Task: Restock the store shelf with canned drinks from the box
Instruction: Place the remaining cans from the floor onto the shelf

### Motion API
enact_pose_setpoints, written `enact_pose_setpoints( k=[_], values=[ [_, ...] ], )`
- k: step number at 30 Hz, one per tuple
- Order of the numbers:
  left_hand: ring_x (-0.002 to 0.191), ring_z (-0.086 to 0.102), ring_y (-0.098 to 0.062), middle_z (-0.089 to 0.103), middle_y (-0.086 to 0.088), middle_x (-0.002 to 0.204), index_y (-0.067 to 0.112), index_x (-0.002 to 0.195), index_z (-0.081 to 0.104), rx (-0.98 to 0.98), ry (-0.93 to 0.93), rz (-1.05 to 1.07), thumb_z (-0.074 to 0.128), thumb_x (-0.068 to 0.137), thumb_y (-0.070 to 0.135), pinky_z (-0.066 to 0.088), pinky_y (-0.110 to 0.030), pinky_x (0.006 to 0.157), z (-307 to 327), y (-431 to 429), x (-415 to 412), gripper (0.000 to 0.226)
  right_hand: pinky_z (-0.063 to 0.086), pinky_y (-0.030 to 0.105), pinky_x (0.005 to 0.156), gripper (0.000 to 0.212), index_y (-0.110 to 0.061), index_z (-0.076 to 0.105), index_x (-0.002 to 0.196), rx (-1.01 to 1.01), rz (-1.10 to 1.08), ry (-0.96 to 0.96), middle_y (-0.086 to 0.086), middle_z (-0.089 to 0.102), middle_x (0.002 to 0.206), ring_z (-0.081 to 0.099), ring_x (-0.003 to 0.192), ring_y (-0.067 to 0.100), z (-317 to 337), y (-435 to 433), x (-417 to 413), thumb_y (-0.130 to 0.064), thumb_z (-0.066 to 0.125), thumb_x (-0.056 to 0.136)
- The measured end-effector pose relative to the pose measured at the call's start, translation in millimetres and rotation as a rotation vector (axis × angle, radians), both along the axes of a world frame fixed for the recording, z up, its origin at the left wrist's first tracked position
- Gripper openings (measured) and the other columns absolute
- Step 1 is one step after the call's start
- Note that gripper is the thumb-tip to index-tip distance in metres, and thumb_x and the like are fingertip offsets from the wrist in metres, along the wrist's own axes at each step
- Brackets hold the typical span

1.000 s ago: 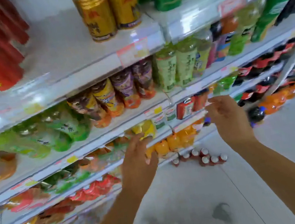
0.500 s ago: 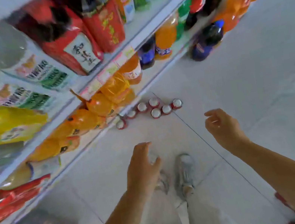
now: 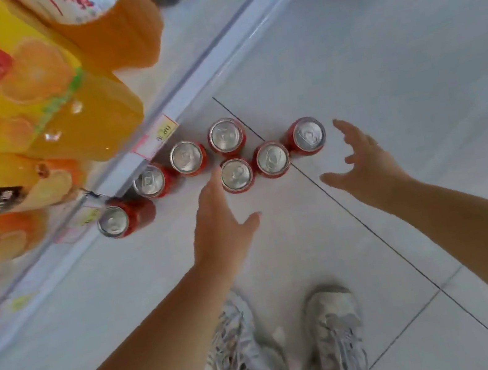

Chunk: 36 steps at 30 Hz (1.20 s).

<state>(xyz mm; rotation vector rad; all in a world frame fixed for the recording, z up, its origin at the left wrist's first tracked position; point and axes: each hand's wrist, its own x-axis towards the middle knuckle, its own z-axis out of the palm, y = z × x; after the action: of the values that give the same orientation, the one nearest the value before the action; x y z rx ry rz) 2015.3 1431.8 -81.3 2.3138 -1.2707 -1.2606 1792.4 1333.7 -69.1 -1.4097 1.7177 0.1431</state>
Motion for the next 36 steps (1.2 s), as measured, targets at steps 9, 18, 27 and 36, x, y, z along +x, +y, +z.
enact_pose_setpoints(
  k=[9,18,27,36],
  values=[
    [0.129,0.043,-0.011,0.046,0.004,0.142,0.025,0.142,0.037,-0.241,-0.022,0.060,0.081,0.077,0.020,0.035,-0.021,0.100,-59,-18,-3,0.079,0.045,0.029,0.088,0.088,-0.033,0.031,0.137,-0.169,0.010,-0.117,-0.004,0.049,0.132,0.054,0.115,0.018,-65,-22,28,-0.021,0.084,0.068],
    [0.101,0.061,-0.015,0.064,0.009,0.107,0.035,0.110,0.048,-0.164,0.025,0.127,0.084,0.068,0.039,0.052,-0.034,0.084,2,-11,11,0.055,0.048,0.032,0.073,0.065,-0.031,0.038,0.121,-0.124,-0.193,0.011,-0.005,0.060,0.104,0.059,0.089,0.020,15,3,21,-0.047,0.078,0.072],
    [0.095,0.060,-0.005,0.062,0.010,0.106,0.035,0.105,0.050,-0.198,0.098,0.262,0.080,0.053,0.045,0.042,-0.008,0.078,299,23,38,0.060,0.043,0.014,0.067,0.060,-0.040,0.044,0.105,-0.155,-0.310,-0.240,-0.015,0.061,0.098,0.060,0.091,0.007,301,46,48,-0.044,0.084,0.061],
    [0.096,0.066,-0.014,0.066,0.004,0.103,0.034,0.106,0.047,-0.557,0.065,0.536,0.084,0.057,0.032,0.053,-0.038,0.084,625,80,62,0.061,0.055,0.030,0.078,0.066,-0.036,0.050,0.104,-0.236,-0.094,-0.645,-0.005,0.067,0.101,0.067,0.093,0.009,624,75,102,-0.027,0.094,0.056]
  ],
)
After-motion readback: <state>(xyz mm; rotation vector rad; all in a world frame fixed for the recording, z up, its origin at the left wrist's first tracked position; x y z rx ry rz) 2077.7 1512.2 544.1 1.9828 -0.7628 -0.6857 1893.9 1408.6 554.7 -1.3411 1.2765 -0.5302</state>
